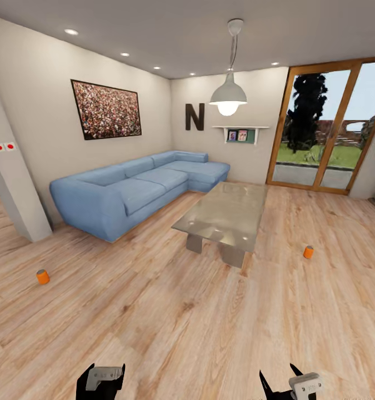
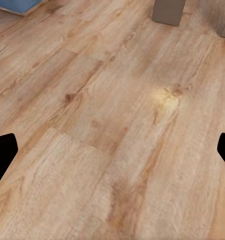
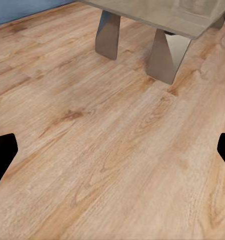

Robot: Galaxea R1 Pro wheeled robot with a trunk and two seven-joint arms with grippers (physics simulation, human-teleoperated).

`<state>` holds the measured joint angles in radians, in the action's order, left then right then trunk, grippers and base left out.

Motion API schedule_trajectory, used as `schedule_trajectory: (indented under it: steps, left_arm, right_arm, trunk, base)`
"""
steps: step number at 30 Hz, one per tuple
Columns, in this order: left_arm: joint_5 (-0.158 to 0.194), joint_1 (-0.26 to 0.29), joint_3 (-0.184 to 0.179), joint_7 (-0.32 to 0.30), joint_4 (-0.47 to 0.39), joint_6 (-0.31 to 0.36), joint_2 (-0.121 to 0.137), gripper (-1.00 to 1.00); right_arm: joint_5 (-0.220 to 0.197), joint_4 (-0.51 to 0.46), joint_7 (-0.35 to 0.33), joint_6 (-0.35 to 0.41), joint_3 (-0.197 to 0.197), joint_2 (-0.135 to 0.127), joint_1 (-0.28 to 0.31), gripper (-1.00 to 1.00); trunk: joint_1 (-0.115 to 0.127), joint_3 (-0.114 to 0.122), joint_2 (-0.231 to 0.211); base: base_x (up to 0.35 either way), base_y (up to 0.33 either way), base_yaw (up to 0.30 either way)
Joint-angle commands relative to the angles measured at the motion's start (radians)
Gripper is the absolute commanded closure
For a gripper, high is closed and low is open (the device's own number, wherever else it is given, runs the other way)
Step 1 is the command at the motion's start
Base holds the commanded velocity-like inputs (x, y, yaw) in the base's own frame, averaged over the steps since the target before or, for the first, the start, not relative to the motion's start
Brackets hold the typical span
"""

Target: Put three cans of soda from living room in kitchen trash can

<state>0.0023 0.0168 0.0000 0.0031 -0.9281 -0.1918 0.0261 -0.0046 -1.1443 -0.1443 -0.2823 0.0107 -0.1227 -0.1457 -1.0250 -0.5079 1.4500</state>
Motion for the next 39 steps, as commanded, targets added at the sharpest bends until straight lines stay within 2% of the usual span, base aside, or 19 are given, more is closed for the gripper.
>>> schedule_trajectory:
  steps: [1, 17, 28, 39]
  left_arm:
    - [0.0, 0.0, 0.0, 0.0, 0.0, 0.0, 0.0, -1.0]
    - [-0.006, 0.0, 0.0, 0.002, 0.001, -0.001, 0.0, -1.0]
    - [-0.001, 0.0, 0.0, 0.002, 0.001, -0.002, 0.0, -1.0]
    - [-0.004, 0.0, 0.0, 0.002, 0.001, -0.002, 0.0, -1.0]
  right_arm:
    - [0.0, 0.0, 0.0, 0.0, 0.0, 0.0, 0.0, -1.0]
    - [0.001, 0.0, 0.001, 0.0, -0.003, 0.001, 0.0, -1.0]
    - [0.0, 0.0, 0.0, 0.0, -0.005, 0.002, 0.0, -1.0]
    - [-0.001, 0.0, 0.0, 0.0, -0.003, 0.002, 0.0, -1.0]
  trunk:
    - [0.0, 0.0, 0.0]
    - [0.0, 0.0, 0.0]
    - [0.0, 0.0, 0.0]
    - [0.0, 0.0, 0.0]
  base:
    - [0.072, 0.309, -0.234]
    - [0.144, 0.287, -0.225]
    - [0.031, 0.039, -0.051]
    - [0.0, 0.0, -0.22]
